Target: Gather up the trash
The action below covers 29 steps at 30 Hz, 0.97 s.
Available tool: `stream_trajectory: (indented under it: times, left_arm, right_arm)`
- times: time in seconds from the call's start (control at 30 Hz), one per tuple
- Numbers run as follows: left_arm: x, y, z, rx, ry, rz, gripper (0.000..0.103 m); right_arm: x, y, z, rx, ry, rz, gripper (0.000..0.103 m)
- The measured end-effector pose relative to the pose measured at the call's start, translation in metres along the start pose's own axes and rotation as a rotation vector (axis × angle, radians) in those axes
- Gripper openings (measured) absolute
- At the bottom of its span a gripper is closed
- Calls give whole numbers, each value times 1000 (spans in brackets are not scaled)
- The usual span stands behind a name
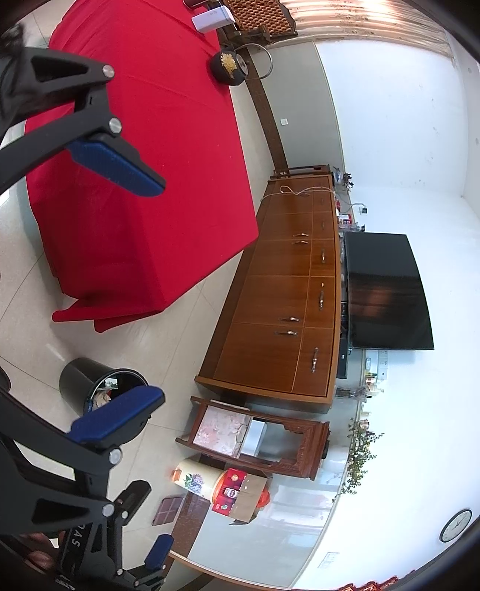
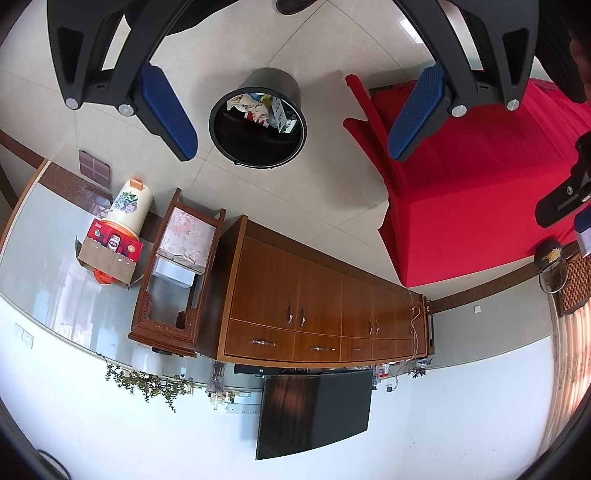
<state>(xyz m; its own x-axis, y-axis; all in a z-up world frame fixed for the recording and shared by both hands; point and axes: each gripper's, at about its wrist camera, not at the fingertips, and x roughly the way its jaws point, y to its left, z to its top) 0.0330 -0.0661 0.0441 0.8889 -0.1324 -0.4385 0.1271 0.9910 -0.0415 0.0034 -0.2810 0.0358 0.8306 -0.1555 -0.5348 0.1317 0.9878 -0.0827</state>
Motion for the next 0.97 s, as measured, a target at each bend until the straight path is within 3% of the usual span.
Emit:
stream_trajectory:
  times: [0.97]
  left_arm:
    - [11, 8, -4, -4, 13, -3, 103]
  right_arm:
    - [2, -4, -2, 4, 10, -14, 103]
